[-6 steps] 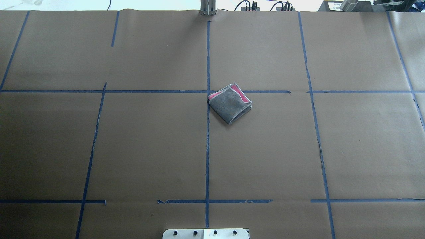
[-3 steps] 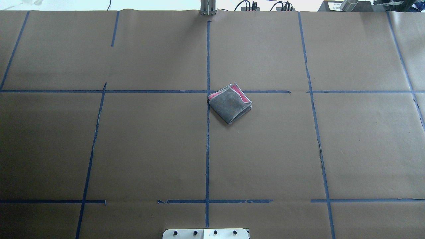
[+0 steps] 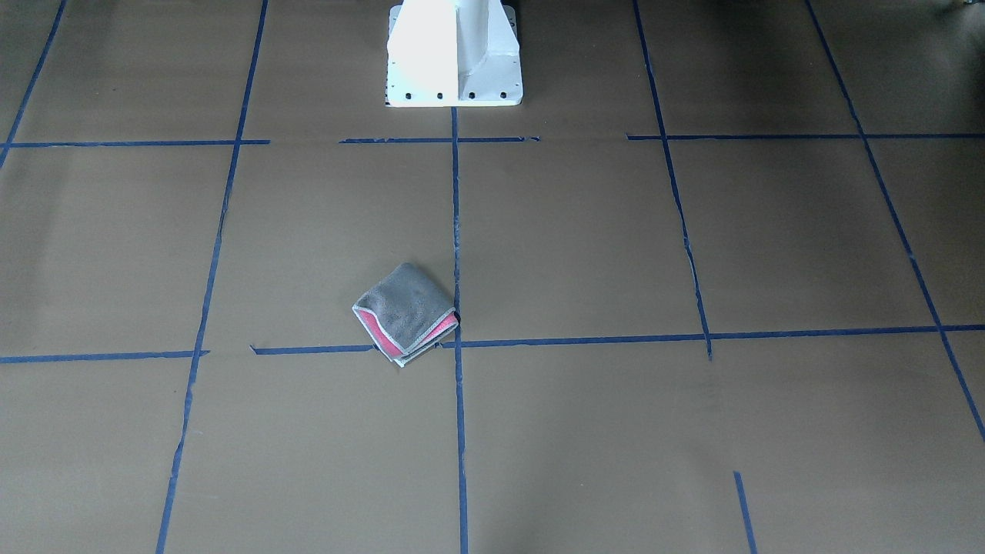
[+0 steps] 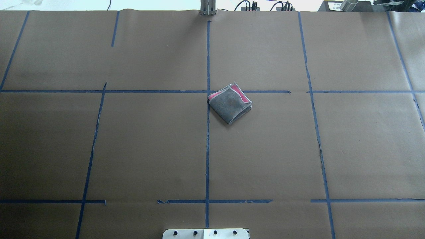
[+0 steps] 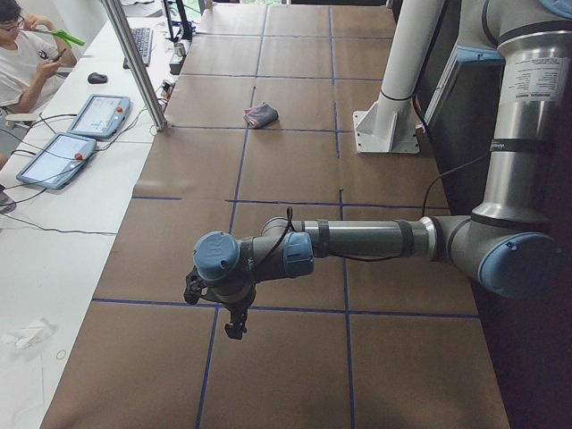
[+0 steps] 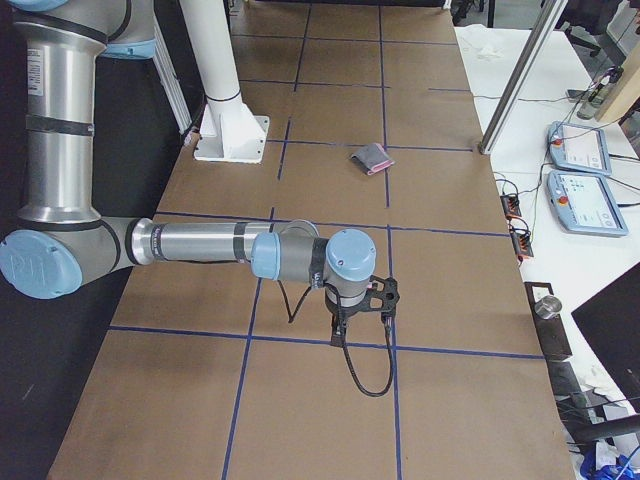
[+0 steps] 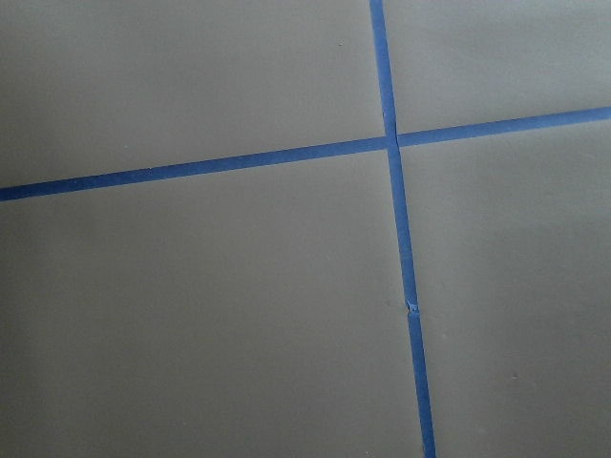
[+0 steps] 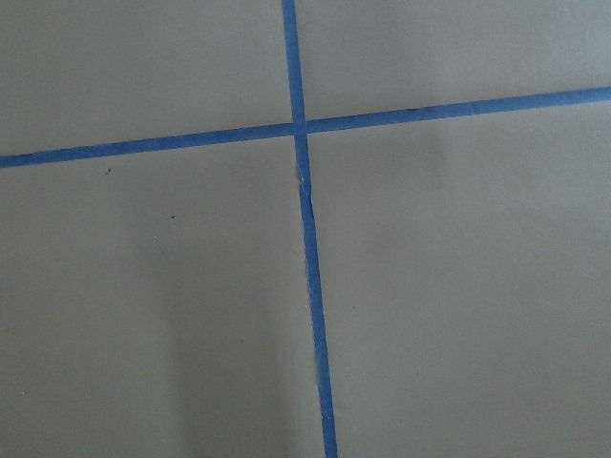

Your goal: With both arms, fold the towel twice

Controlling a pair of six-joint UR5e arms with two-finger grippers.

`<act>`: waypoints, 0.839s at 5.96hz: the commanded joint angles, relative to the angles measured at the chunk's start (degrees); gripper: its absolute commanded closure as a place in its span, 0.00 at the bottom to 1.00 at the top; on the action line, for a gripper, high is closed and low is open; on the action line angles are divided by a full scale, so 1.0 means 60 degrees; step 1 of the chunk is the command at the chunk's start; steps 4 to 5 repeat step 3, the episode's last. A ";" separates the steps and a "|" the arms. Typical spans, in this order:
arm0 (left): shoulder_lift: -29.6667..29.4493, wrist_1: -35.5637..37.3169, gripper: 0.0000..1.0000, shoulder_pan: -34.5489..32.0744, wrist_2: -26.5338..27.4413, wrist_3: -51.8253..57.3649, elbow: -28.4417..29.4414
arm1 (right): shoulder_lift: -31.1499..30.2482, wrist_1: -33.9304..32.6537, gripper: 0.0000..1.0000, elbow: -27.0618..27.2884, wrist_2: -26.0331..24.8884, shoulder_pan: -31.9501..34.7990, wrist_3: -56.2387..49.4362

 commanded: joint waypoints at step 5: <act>-0.0028 -0.0004 0.00 0.0000 0.0215 0.0010 0.0010 | 0.0011 0.0004 0.00 -0.0007 -0.0001 -0.0001 0.0036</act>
